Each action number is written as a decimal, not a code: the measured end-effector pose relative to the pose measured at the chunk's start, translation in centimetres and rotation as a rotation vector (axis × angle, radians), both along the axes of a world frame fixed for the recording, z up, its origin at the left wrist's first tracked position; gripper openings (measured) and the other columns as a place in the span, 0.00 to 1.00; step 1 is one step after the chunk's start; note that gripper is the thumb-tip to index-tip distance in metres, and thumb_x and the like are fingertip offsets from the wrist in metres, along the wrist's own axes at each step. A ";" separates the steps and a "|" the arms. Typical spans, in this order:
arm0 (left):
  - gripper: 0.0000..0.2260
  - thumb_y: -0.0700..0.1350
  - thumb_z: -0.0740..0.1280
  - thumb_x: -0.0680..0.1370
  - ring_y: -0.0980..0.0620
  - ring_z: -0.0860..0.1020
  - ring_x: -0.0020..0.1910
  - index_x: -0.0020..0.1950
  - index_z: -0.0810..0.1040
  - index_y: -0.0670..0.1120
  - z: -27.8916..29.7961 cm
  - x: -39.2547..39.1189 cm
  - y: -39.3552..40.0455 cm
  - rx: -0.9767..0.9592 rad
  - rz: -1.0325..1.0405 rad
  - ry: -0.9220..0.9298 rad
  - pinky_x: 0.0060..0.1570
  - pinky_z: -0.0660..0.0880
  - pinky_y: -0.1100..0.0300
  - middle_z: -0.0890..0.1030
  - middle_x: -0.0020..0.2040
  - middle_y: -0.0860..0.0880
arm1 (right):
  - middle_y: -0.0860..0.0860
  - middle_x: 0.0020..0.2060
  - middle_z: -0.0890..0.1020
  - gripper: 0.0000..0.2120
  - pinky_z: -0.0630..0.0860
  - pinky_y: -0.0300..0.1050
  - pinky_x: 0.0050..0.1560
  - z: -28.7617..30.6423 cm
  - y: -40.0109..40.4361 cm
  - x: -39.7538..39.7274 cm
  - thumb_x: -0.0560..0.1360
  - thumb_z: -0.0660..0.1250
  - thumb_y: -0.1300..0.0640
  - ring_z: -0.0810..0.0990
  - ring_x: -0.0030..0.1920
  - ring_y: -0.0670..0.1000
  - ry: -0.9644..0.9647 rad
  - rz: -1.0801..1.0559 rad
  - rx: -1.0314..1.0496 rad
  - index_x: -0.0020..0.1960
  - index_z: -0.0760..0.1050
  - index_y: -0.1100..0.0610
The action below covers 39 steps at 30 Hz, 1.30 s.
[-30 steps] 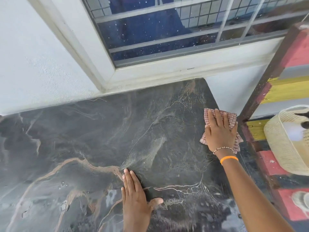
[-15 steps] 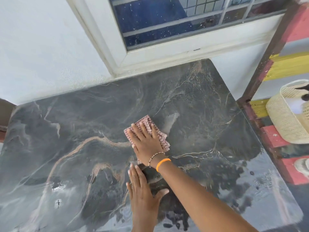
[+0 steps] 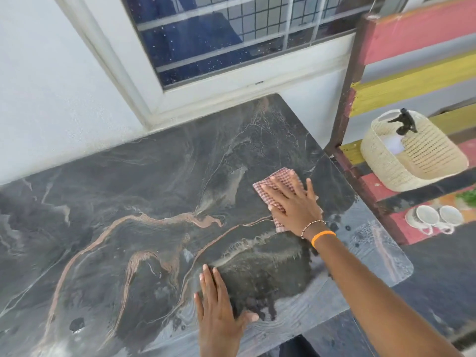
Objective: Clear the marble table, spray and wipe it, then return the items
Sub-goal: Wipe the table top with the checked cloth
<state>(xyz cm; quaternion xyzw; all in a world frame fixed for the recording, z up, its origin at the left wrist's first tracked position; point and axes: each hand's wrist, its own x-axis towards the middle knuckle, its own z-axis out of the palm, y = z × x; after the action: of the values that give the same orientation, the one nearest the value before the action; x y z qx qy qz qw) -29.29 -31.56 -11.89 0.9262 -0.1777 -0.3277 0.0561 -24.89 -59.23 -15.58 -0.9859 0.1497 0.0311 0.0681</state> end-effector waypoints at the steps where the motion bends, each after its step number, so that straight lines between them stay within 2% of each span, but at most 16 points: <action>1: 0.61 0.80 0.28 0.42 0.48 0.27 0.68 0.66 0.22 0.45 -0.1 0.0 0.1 0.001 -0.004 -0.009 0.73 0.40 0.49 0.23 0.68 0.46 | 0.40 0.76 0.53 0.25 0.38 0.66 0.71 -0.1 -1.8 -1.1 0.77 0.51 0.41 0.47 0.76 0.57 0.015 -0.098 -0.011 0.73 0.50 0.37; 5: 0.60 0.81 0.29 0.44 0.47 0.26 0.68 0.66 0.22 0.45 -0.4 0.1 0.4 -0.005 -0.040 -0.023 0.73 0.39 0.49 0.23 0.68 0.45 | 0.43 0.76 0.56 0.26 0.43 0.65 0.72 -0.5 -5.9 -5.7 0.77 0.53 0.43 0.49 0.76 0.59 -0.004 -0.437 0.008 0.73 0.52 0.39; 7: 0.58 0.81 0.33 0.48 0.47 0.26 0.68 0.65 0.21 0.44 -0.5 0.0 0.4 -0.012 -0.045 -0.044 0.73 0.38 0.49 0.22 0.68 0.45 | 0.45 0.76 0.56 0.26 0.45 0.64 0.73 -0.8 -5.8 -7.8 0.76 0.55 0.44 0.49 0.75 0.60 -0.026 -0.550 0.022 0.73 0.53 0.40; 10: 0.55 0.77 0.46 0.57 0.48 0.26 0.69 0.65 0.21 0.44 -0.9 -0.2 0.6 -0.033 -0.041 -0.077 0.73 0.38 0.49 0.23 0.69 0.45 | 0.48 0.76 0.57 0.27 0.46 0.63 0.73 -1.0 -3.2 -9.9 0.76 0.56 0.44 0.50 0.75 0.61 -0.030 -0.618 0.036 0.74 0.52 0.41; 12: 0.54 0.75 0.50 0.60 0.49 0.27 0.70 0.66 0.22 0.45 -0.9 -0.2 0.6 -0.067 -0.021 -0.088 0.73 0.37 0.50 0.24 0.69 0.47 | 0.49 0.76 0.57 0.28 0.45 0.63 0.72 -1.0 -0.6 -10.2 0.76 0.55 0.44 0.52 0.75 0.58 -0.032 -0.607 0.060 0.74 0.52 0.42; 17: 0.51 0.73 0.52 0.62 0.51 0.31 0.72 0.69 0.27 0.48 -0.3 0.5 2.5 -0.125 0.105 -0.185 0.73 0.37 0.51 0.28 0.70 0.51 | 0.49 0.77 0.52 0.28 0.42 0.61 0.73 -0.7 7.9 -7.6 0.77 0.53 0.44 0.49 0.76 0.54 -0.050 -0.398 0.122 0.75 0.48 0.43; 20: 0.51 0.70 0.59 0.66 0.50 0.33 0.74 0.71 0.30 0.46 0.1 0.9 5.6 -0.106 0.193 -0.220 0.73 0.39 0.50 0.32 0.74 0.51 | 0.50 0.77 0.48 0.28 0.40 0.61 0.73 -0.1 14.4 -4.7 0.77 0.52 0.45 0.45 0.76 0.55 -0.039 -0.198 0.193 0.75 0.46 0.44; 24: 0.52 0.67 0.63 0.67 0.47 0.36 0.75 0.74 0.35 0.43 0.5 0.7 10.7 -0.060 0.315 -0.246 0.74 0.43 0.48 0.37 0.77 0.47 | 0.52 0.76 0.56 0.28 0.45 0.65 0.72 1.0 23.5 -1.8 0.76 0.55 0.47 0.50 0.76 0.59 -0.005 0.133 0.202 0.74 0.54 0.46; 25: 0.52 0.67 0.63 0.68 0.47 0.37 0.75 0.74 0.36 0.43 0.4 0.4 11.5 -0.046 0.331 -0.242 0.74 0.44 0.48 0.37 0.77 0.47 | 0.51 0.76 0.55 0.27 0.44 0.64 0.72 0.9 24.8 -1.7 0.76 0.54 0.47 0.49 0.76 0.59 0.018 0.227 0.210 0.74 0.54 0.46; 27: 0.51 0.66 0.65 0.68 0.47 0.38 0.76 0.75 0.36 0.43 0.3 -0.5 13.3 -0.035 0.382 -0.226 0.74 0.45 0.48 0.38 0.77 0.47 | 0.50 0.77 0.52 0.27 0.40 0.61 0.72 0.4 26.4 -1.9 0.76 0.52 0.47 0.45 0.76 0.56 0.059 0.460 0.183 0.74 0.51 0.44; 29: 0.51 0.65 0.66 0.68 0.47 0.38 0.76 0.75 0.36 0.43 0.3 -1.3 14.6 -0.045 0.409 -0.203 0.74 0.46 0.49 0.37 0.77 0.47 | 0.47 0.77 0.52 0.28 0.42 0.59 0.73 0.0 25.5 -2.3 0.76 0.52 0.46 0.46 0.77 0.54 0.061 0.666 0.119 0.74 0.50 0.42; 31: 0.51 0.64 0.67 0.69 0.48 0.38 0.76 0.74 0.35 0.44 0.2 -1.9 15.5 -0.079 0.414 -0.180 0.74 0.46 0.48 0.36 0.76 0.48 | 0.44 0.76 0.51 0.28 0.45 0.56 0.73 0.1 23.4 -2.4 0.75 0.51 0.44 0.46 0.77 0.51 0.065 0.777 0.062 0.74 0.48 0.39; 34: 0.52 0.63 0.68 0.68 0.49 0.37 0.76 0.74 0.35 0.44 0.4 -2.5 16.1 -0.112 0.403 -0.189 0.74 0.45 0.49 0.35 0.76 0.49 | 0.42 0.76 0.49 0.28 0.49 0.55 0.73 0.4 20.5 -2.7 0.76 0.51 0.45 0.48 0.77 0.51 0.075 0.686 0.032 0.74 0.47 0.38; 37: 0.52 0.63 0.68 0.68 0.49 0.37 0.75 0.74 0.35 0.44 0.5 -2.5 16.2 -0.124 0.402 -0.183 0.74 0.43 0.49 0.35 0.76 0.49 | 0.39 0.74 0.41 0.28 0.46 0.53 0.74 0.4 18.6 -4.2 0.78 0.50 0.44 0.45 0.77 0.48 0.072 0.401 0.031 0.73 0.39 0.38; 39: 0.52 0.64 0.67 0.68 0.49 0.37 0.75 0.74 0.35 0.44 0.5 -2.6 16.3 -0.127 0.403 -0.186 0.74 0.43 0.49 0.35 0.76 0.49 | 0.42 0.76 0.43 0.28 0.45 0.53 0.74 0.2 18.5 -5.5 0.78 0.50 0.44 0.44 0.77 0.49 0.060 0.218 0.040 0.72 0.37 0.39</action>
<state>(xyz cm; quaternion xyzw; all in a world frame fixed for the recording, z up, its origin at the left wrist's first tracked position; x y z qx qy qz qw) -31.85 -15.29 -11.38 0.9638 -0.0137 -0.2114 0.1620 -30.40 -40.77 -15.37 -0.9934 0.0427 0.0706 0.0796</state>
